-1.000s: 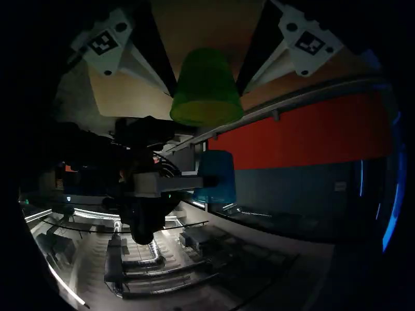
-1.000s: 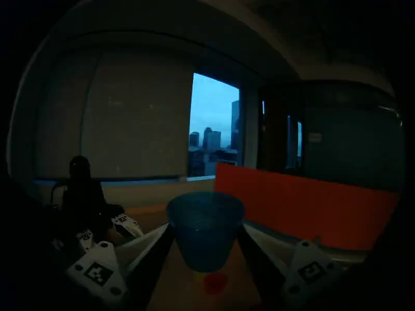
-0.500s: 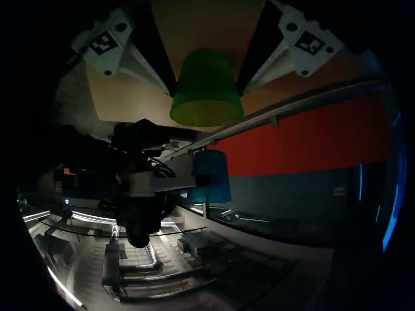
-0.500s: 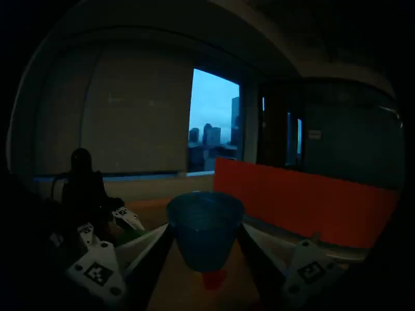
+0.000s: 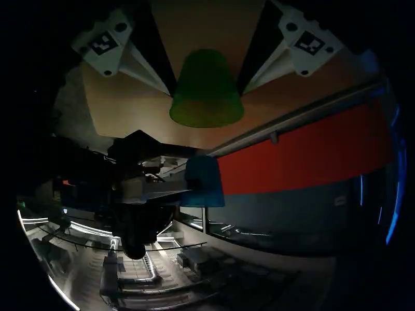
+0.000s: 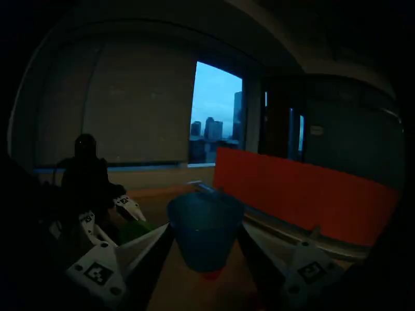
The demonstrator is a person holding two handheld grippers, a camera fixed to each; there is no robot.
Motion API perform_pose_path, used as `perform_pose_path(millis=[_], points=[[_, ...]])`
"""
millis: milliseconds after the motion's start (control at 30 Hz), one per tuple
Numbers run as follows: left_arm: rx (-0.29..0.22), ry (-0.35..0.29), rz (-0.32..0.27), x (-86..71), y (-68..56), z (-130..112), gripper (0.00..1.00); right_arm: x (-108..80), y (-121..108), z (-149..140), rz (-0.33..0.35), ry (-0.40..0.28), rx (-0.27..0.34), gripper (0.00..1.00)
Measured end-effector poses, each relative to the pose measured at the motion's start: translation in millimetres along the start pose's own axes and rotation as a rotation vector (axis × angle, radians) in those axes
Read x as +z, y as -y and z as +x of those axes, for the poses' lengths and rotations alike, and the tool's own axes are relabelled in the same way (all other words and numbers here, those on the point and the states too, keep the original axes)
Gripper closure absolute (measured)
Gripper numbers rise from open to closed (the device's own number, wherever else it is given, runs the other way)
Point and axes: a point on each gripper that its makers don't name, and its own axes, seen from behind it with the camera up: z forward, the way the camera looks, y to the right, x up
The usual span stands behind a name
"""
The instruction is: Pour water
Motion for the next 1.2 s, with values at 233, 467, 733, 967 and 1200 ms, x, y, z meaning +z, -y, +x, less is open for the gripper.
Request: perform_pose_path(millis=[233,467,733,967,1200], points=[[0.014,0.061,0.004,5.3,3.3,-21,0.19,-1.3,5,-29,0.027,0.033,-0.016,0.03],[0.025,0.109,0.005,12.0,6.4,-39,0.19,-1.6,8,-53,0.046,0.059,-0.055,0.03],[0.024,0.157,-0.002,19.9,8.0,-61,0.19,0.0,11,-86,0.066,0.105,-0.094,0.03],[0.012,0.2,-0.011,25.0,8.7,-82,0.19,3.3,14,-112,0.086,0.144,-0.089,0.03],[0.001,0.239,-0.023,28.2,6.8,-102,0.19,7.0,14,-136,0.093,0.183,-0.071,0.03]])
